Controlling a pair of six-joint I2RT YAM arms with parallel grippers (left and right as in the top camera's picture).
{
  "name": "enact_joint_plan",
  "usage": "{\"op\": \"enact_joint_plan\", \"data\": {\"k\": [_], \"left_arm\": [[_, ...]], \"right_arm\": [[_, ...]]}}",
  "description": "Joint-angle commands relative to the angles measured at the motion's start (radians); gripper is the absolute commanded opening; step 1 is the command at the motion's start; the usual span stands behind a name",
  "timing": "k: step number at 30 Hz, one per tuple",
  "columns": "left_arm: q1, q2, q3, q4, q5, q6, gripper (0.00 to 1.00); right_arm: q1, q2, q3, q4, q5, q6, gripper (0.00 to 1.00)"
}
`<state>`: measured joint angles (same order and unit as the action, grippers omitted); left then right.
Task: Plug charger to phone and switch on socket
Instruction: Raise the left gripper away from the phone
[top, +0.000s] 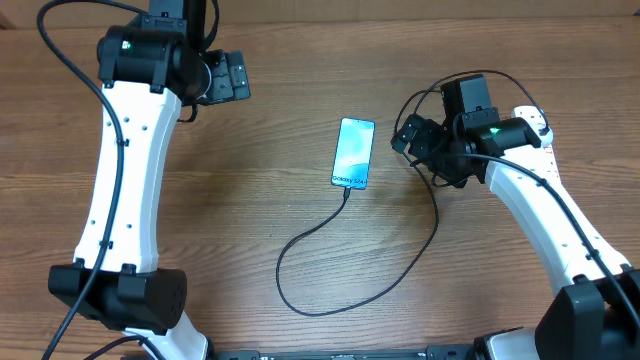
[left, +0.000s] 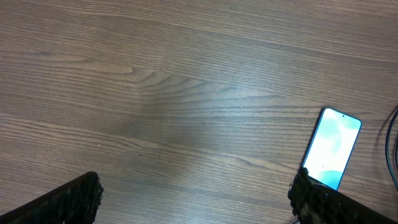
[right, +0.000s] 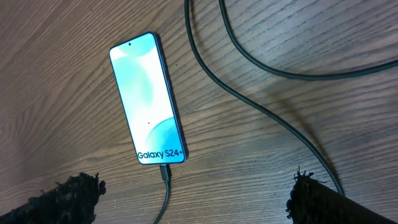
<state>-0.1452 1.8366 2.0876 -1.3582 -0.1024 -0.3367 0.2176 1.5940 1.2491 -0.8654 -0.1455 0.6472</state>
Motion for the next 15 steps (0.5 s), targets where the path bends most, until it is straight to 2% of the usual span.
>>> {"op": "enact_joint_plan", "data": {"k": [1, 9, 15], "left_arm": [[-0.006, 0.007, 0.002, 0.001, -0.016, 0.012, 1.0], [-0.006, 0.007, 0.002, 0.001, -0.016, 0.012, 1.0], [-0.006, 0.007, 0.002, 0.001, -0.016, 0.012, 1.0]], "right_arm": [[0.001, -0.021, 0.008, 0.002, 0.01, -0.005, 1.0], [-0.05, -0.021, 0.034, -0.033, 0.011, -0.056, 1.0], [-0.248, -0.021, 0.195, -0.158, 0.01, -0.154, 1.0]]}}
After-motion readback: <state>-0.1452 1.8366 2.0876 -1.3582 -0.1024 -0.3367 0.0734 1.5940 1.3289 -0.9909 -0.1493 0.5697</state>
